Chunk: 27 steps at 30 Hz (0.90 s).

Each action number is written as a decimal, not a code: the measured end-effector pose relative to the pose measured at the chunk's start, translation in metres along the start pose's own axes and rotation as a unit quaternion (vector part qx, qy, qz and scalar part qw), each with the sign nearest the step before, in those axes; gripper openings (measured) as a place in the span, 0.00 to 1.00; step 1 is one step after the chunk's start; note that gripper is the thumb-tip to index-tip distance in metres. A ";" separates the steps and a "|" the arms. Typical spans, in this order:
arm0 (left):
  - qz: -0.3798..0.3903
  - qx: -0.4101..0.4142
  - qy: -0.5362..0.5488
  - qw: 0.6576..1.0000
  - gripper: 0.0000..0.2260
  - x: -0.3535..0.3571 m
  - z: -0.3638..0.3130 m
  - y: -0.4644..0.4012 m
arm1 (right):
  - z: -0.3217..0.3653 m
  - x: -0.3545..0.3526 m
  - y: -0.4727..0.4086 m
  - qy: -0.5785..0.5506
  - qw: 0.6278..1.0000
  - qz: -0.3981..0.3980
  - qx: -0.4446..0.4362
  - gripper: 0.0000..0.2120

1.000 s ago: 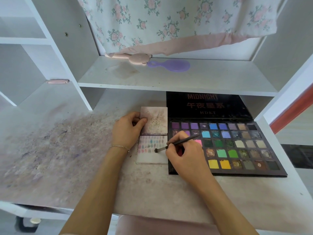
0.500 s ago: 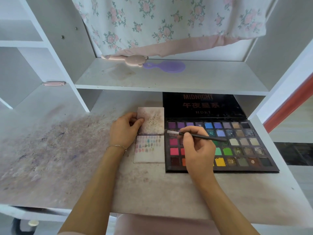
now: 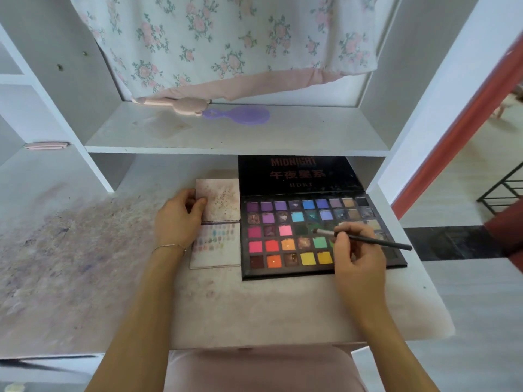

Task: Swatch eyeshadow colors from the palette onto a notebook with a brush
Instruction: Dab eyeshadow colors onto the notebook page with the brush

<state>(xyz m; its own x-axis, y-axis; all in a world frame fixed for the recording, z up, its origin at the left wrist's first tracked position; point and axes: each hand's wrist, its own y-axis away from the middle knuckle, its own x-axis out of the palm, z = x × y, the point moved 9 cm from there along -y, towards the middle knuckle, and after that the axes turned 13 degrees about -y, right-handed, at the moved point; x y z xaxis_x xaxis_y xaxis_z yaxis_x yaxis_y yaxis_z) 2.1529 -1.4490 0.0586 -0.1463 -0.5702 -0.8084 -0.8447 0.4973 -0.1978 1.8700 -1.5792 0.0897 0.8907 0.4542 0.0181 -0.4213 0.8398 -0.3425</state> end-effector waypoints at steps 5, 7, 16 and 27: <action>-0.006 0.011 -0.001 1.000 0.11 -0.002 -0.004 0.003 | -0.004 -0.045 -0.004 0.076 0.994 -0.079 0.006 0.16; -0.006 0.013 -0.003 1.000 0.11 -0.002 -0.005 0.003 | -0.007 -0.053 -0.003 0.084 0.991 -0.102 0.012 0.15; -0.014 0.016 -0.009 1.000 0.11 -0.003 -0.005 0.005 | -0.013 -0.050 -0.008 0.099 0.991 -0.082 0.027 0.14; -0.011 0.006 -0.003 1.000 0.11 -0.004 -0.005 0.005 | -0.014 -0.054 -0.006 0.102 0.990 -0.099 0.024 0.14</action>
<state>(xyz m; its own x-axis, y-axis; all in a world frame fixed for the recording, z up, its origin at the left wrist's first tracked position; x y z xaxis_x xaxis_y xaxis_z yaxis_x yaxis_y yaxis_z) 2.1471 -1.4475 0.0631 -0.1239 -0.5770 -0.8073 -0.8419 0.4917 -0.2222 1.8268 -1.6135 0.0775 0.9703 0.2145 -0.1115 -0.2389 0.9218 -0.3054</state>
